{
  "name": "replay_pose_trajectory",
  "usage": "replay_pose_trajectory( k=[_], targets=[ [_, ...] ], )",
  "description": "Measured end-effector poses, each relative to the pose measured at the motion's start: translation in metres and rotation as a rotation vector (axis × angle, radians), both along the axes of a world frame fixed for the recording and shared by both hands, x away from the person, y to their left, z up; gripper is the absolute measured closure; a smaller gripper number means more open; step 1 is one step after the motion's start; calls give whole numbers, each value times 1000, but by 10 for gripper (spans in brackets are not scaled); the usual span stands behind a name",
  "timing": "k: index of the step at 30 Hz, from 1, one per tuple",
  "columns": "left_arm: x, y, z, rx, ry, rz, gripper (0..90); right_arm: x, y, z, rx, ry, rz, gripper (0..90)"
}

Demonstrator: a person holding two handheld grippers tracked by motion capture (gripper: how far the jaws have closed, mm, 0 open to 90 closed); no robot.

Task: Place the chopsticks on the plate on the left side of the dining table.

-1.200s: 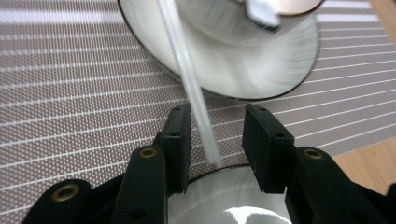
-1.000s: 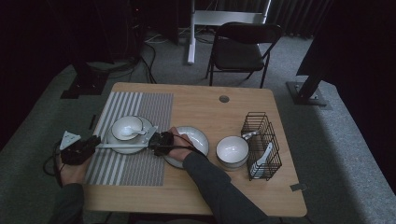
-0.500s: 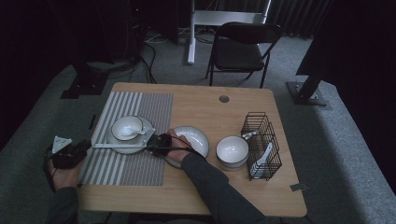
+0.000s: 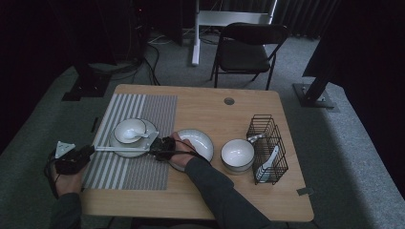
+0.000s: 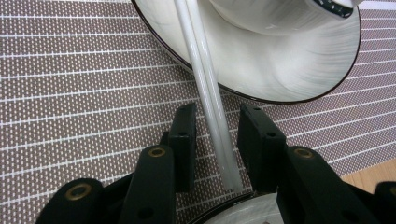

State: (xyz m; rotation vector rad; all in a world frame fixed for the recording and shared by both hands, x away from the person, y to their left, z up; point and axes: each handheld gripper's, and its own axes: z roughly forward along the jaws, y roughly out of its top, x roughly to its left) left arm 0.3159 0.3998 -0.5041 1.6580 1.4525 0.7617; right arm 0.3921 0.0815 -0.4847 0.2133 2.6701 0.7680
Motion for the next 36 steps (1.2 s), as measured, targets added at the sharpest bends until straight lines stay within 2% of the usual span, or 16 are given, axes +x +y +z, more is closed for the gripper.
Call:
replay_pose_trajectory(
  k=[6, 15, 25, 36],
  targets=[
    [2, -2, -2, 2, 9, -5, 760, 0, 0, 0, 1, 3, 3, 657],
    [2, -2, -2, -6, 2, -3, 759, -3, -1, 4, 14, -4, 8, 634],
    [-1, 1, 1, -12, -12, 6, 753, -13, -11, 19, 69, -32, 18, 604],
    [-1, 0, 5, -8, -17, 7, 752, -24, -27, 29, 114, -44, 8, 591]
  ],
)
